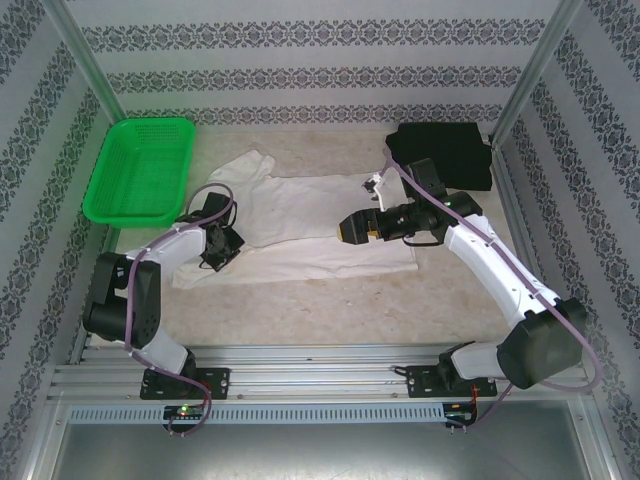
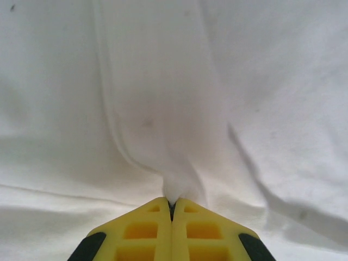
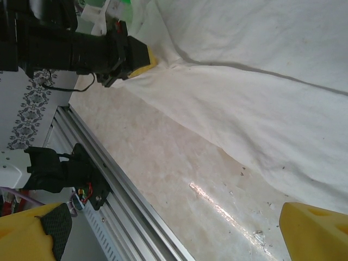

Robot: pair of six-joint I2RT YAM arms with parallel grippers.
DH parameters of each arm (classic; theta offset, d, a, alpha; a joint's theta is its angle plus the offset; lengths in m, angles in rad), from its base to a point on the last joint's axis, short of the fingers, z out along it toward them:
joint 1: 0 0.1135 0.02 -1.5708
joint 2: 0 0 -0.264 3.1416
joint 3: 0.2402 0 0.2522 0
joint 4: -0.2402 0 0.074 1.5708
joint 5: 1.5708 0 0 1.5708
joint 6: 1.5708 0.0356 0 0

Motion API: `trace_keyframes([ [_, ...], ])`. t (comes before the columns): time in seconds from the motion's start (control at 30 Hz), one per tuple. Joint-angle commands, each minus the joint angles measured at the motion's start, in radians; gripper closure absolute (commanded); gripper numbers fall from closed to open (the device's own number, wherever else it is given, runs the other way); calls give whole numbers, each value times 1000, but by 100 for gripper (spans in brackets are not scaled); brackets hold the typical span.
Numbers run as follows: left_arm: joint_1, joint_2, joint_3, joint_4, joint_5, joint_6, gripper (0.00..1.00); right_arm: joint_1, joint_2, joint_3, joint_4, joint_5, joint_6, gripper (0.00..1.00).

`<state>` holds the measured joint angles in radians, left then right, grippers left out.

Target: Fold and stack the t-shirts

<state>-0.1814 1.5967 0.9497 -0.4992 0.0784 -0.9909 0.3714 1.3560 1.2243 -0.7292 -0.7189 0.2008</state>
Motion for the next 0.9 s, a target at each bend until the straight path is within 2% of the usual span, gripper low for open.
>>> trace_keyframes([
  [0.0, 10, 26, 47, 7, 0, 37, 100, 25, -4, 21, 4, 14, -36, 2],
  [0.33, 14, 150, 178, 20, 0, 85, 100, 43, 5, 20, -8, 15, -38, 2],
  [0.87, 16, 345, 380, 12, 58, 223, 100, 50, 8, -9, -16, 31, -26, 2],
])
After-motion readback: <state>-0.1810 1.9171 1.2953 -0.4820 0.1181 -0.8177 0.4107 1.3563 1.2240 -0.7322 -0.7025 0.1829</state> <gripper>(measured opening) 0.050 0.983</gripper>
